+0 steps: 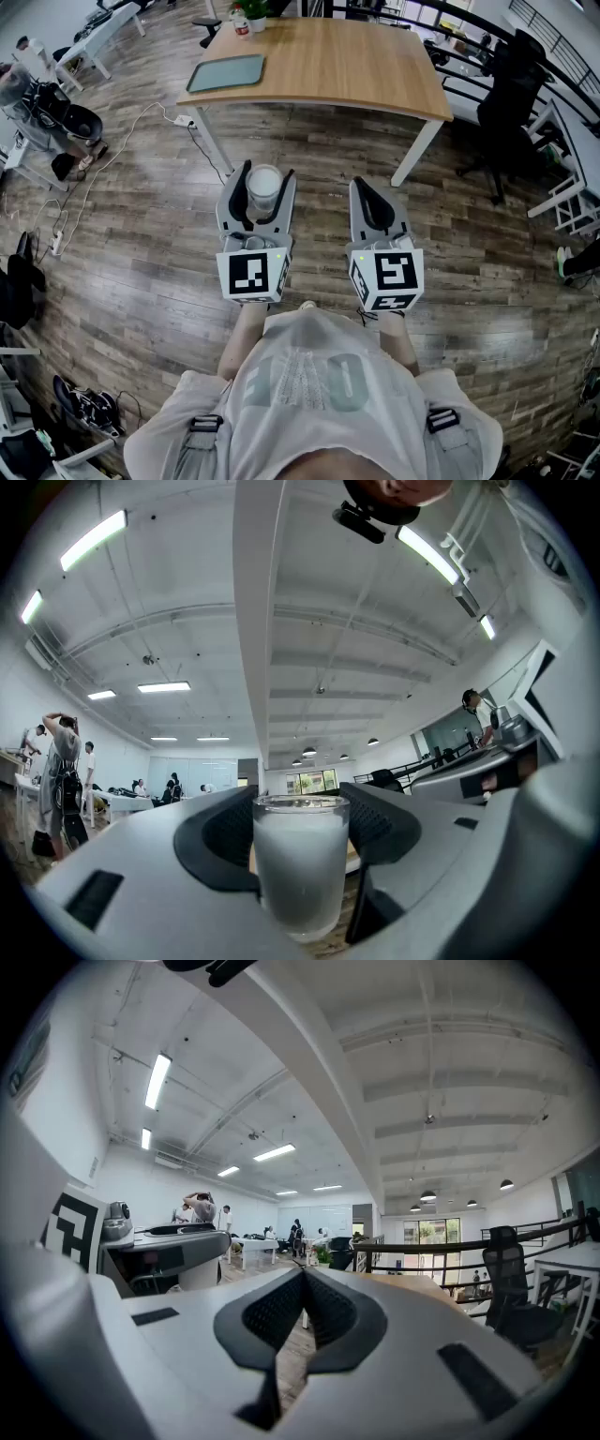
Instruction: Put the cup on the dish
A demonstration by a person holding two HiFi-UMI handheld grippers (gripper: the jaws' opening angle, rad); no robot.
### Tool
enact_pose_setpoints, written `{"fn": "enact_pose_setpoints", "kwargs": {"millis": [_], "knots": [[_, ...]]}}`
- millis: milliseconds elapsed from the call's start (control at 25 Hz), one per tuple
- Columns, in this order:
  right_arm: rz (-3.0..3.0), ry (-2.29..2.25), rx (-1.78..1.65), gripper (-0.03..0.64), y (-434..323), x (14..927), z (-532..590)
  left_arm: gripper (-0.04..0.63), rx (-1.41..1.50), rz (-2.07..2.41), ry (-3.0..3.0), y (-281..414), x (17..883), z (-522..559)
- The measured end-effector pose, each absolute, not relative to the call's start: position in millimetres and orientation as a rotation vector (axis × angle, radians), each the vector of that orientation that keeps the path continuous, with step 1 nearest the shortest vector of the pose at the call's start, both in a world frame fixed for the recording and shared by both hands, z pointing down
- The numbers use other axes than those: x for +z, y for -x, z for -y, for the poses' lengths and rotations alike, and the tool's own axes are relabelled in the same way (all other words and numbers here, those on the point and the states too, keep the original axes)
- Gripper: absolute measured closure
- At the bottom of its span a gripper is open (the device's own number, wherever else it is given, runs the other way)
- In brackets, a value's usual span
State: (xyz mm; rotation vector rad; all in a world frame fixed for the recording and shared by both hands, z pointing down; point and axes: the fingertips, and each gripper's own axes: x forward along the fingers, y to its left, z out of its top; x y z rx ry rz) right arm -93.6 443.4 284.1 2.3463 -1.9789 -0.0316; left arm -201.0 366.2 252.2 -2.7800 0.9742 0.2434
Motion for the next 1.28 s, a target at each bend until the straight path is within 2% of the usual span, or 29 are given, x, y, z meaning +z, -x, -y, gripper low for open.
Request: {"fn": "enact_pose_setpoints", "kwargs": {"millis": [600,1280], "knots": [[2.038,-2.331,0.023,0.598,108.0,295.3,-438.9,0.319,0.081,-0.985,2.83,204.3,274.7,-353.5],[2.109,-2.386,0.104,0.597,105.8,298.2,-411.4,0.319,0.074,-0.834,2.853,190.5,273.5,-327.6]]}}
